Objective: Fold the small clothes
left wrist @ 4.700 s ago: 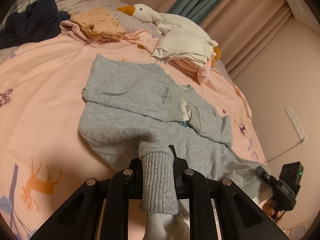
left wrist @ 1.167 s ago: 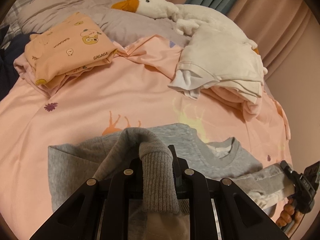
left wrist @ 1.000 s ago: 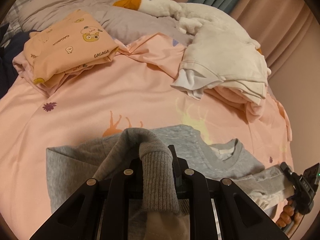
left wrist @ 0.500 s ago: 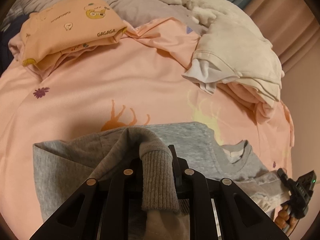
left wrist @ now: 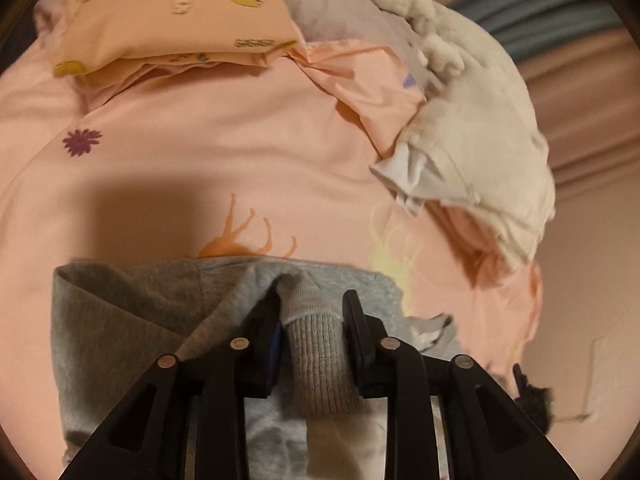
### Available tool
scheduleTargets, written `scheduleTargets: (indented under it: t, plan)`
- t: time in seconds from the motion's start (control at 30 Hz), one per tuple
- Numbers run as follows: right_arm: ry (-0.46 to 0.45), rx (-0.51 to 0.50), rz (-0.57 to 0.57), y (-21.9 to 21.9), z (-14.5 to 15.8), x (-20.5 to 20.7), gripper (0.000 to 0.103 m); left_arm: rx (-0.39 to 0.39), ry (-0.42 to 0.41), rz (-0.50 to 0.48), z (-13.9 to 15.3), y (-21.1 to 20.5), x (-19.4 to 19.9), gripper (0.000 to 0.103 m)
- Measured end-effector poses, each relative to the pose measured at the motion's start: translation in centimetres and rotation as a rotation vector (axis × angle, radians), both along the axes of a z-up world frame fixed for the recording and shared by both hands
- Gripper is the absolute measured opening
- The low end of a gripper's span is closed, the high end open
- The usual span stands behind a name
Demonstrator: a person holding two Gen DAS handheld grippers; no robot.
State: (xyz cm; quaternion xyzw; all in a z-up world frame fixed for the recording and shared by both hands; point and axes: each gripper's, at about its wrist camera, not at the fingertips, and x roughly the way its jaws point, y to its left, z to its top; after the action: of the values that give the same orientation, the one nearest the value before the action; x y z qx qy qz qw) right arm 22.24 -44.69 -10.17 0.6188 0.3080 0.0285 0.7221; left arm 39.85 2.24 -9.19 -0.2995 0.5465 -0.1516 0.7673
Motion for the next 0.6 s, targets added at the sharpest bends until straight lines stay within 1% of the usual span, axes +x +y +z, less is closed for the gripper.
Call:
scheduleTargets:
  t: [0.03, 0.07, 0.1, 0.17, 0.2, 0.27, 0.3, 0.33, 0.37, 0.4, 0.43, 0.47, 0.5, 0.6]
  plan:
    - [-0.011, 0.042, -0.027, -0.4, 0.1, -0.2, 0.057, 0.006, -0.012, 0.020, 0.4, 0.5, 0.0, 0.039]
    - [-0.022, 0.066, -0.044, -0.8, 0.3, -0.3, 0.058, 0.015, -0.031, 0.048, 1.0, 1.0, 0.0, 0.045]
    - [-0.028, 0.070, -0.046, -1.0, 0.7, -0.3, 0.058, 0.003, -0.055, 0.079, 1.5, 1.7, 0.0, 0.046]
    - [-0.044, 0.050, -0.058, -1.3, 1.5, -0.1, 0.060, -0.077, -0.101, 0.132, 2.5, 3.4, 0.1, 0.046]
    - [-0.063, 0.049, -0.064, -1.4, 1.9, -0.1, 0.061, -0.084, -0.107, 0.153, 2.7, 4.0, 0.1, 0.046]
    - [-0.074, 0.067, -0.076, -1.7, 2.0, -0.1, 0.062, -0.049, -0.110, 0.185, 3.1, 4.5, 0.2, 0.046]
    - [-0.062, 0.064, -0.082, -1.6, 2.0, -0.2, 0.062, -0.054, -0.119, 0.189, 3.1, 4.8, 0.0, 0.046]
    - [-0.066, 0.061, -0.089, -1.6, 2.0, -0.3, 0.064, -0.079, -0.118, 0.182, 2.9, 5.1, -0.3, 0.046]
    - [-0.085, 0.059, -0.094, -1.6, 2.1, -0.4, 0.064, -0.086, -0.112, 0.180, 2.8, 5.4, -0.6, 0.046]
    - [-0.101, 0.048, -0.099, -1.7, 2.2, -0.7, 0.065, -0.070, -0.112, 0.176, 2.7, 5.5, -0.9, 0.046]
    - [-0.100, 0.021, -0.108, -1.7, 2.4, -1.1, 0.065, -0.021, -0.117, 0.159, 2.7, 5.6, -1.4, 0.046]
    - [-0.068, -0.016, -0.117, -1.9, 2.8, -1.6, 0.065, 0.029, -0.120, 0.141, 2.7, 5.5, -1.9, 0.046]
    - [-0.036, -0.086, -0.127, -1.9, 3.4, -2.3, 0.065, 0.102, -0.127, 0.104, 2.6, 5.1, -2.7, 0.046]
    - [-0.066, -0.302, -0.092, -0.6, 6.0, -4.0, 0.064, 0.243, -0.186, -0.008, 2.5, 3.8, -5.1, 0.046]
